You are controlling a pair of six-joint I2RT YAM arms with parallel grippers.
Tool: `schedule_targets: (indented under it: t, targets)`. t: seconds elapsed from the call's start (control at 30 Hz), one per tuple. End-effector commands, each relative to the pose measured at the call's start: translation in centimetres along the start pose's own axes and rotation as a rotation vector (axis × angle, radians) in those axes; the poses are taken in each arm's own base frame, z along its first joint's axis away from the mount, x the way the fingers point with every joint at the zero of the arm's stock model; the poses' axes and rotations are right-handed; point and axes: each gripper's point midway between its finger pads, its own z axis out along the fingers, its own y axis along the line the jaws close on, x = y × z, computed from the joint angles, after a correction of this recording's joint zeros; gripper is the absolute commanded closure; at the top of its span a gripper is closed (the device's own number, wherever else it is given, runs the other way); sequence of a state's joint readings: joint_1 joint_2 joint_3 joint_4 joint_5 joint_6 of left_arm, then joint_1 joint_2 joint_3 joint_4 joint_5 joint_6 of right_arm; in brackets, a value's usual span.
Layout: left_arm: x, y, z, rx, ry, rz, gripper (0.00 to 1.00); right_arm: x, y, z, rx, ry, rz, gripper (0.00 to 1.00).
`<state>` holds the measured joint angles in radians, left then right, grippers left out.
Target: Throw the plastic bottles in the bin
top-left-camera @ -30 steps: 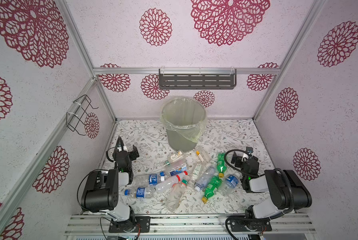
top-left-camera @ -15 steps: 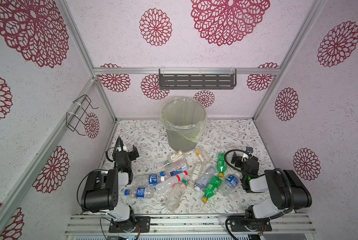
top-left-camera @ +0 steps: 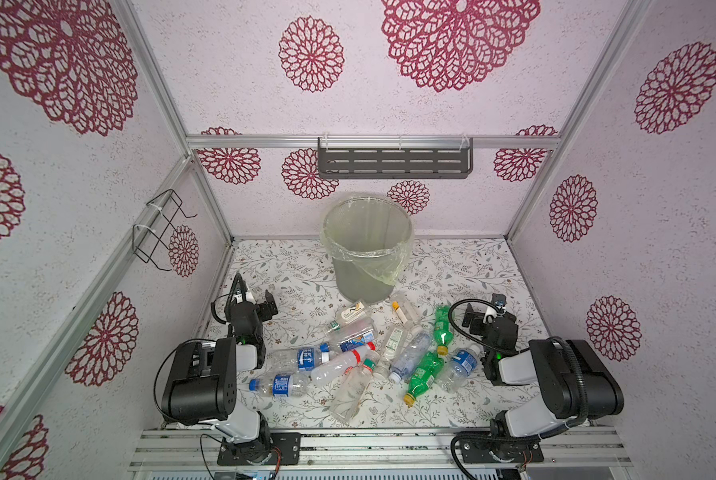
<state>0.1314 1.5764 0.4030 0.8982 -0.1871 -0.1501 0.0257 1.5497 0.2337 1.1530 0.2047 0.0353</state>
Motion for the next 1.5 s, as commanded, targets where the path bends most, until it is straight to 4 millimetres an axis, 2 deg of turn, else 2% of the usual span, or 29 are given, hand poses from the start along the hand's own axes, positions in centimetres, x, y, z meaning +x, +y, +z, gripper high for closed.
schedule_targets:
  t: [0.0, 0.4, 0.53, 0.8, 1.03, 1.13, 1.23, 1.33, 1.47]
  targets:
    - [-1.3, -0.7, 0.0, 0.041, -0.027, 0.017, 0.03, -2.5, 0.1, 0.3, -0.002, -0.073, 0.002, 0.01]
    - [-1.2, -1.0, 0.0, 0.060, -0.025, 0.018, 0.03, -2.6, -0.1, 0.2, 0.008, -0.079, 0.003, 0.01]
    - [-1.7, -0.4, -0.7, 0.034, -0.062, -0.001, 0.03, -3.1, -1.0, -0.9, 0.074, -0.125, 0.020, 0.01]
    - [-3.8, 0.6, -1.8, -0.081, -0.076, 0.006, 0.03, -6.4, -1.1, -1.9, 0.143, -0.117, -0.007, 0.01]
    - [-6.3, 1.6, -3.3, -0.226, -0.101, 0.008, 0.03, -8.5, -2.2, -3.0, 0.225, -0.030, 0.218, 0.01]
    - [-7.8, 1.4, -3.8, -0.218, -0.114, -0.079, 0.03, -9.2, -2.5, -3.3, 0.267, 0.052, 0.296, 0.01]
    - [-8.9, 0.3, -3.8, -0.158, -0.105, -0.168, 0.03, -9.6, -1.9, -3.7, 0.243, 0.115, 0.335, 0.01]
    - [-9.2, 0.0, -3.8, -0.163, -0.038, -0.272, 0.03, -9.6, -1.5, -4.5, 0.232, 0.171, 0.379, 0.01]
    - [-8.8, 0.6, -4.3, -0.225, 0.063, -0.395, 0.03, -8.7, -1.3, -5.4, 0.226, 0.253, 0.399, 0.01]
